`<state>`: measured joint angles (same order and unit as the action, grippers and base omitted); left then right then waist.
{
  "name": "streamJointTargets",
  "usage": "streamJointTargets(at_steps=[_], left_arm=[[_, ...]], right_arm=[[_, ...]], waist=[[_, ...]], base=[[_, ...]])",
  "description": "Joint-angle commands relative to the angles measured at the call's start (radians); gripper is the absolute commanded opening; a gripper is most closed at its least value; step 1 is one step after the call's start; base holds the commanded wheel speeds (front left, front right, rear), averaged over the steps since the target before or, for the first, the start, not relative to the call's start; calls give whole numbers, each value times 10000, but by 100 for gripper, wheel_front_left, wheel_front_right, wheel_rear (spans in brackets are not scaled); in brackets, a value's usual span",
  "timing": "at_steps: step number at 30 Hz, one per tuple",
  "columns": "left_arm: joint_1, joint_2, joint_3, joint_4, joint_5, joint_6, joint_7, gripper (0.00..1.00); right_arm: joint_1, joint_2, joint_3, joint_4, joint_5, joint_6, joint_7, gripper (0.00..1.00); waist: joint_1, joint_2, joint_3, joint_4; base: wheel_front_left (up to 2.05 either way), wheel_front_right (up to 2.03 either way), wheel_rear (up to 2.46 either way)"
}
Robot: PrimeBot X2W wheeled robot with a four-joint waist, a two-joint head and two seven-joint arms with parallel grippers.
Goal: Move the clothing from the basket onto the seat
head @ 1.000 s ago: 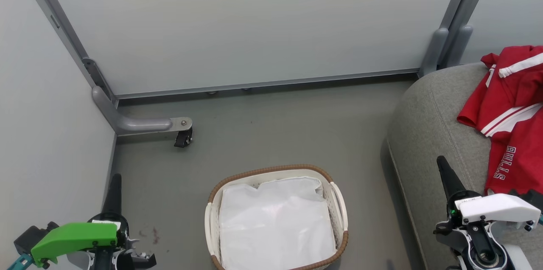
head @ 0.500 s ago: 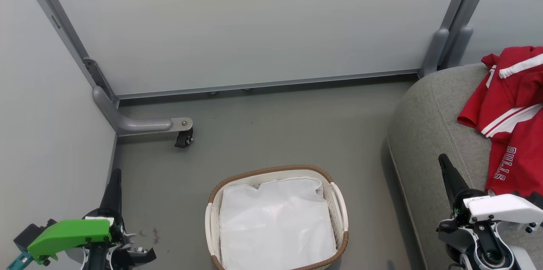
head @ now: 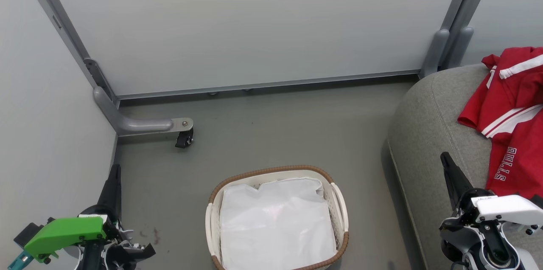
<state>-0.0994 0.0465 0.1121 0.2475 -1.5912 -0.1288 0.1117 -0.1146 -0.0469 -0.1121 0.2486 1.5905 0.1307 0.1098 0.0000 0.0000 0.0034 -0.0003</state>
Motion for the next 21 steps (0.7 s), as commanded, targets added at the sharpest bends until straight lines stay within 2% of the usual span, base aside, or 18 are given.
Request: streamJointTargets(at_steps=[1, 21], left_arm=[[-163, 68, 41, -48, -220, -35, 36, 0], [-145, 68, 39, -41, -230, -36, 61, 0]], right_arm=[[115, -61, -40, -68, 205, 0, 78, 0], [121, -61, -40, -71, 239, 0, 78, 0]], waist=[[0, 0, -1, 2], [0, 0, -3, 3]], base=[[0, 0, 0], [0, 0, 0]])
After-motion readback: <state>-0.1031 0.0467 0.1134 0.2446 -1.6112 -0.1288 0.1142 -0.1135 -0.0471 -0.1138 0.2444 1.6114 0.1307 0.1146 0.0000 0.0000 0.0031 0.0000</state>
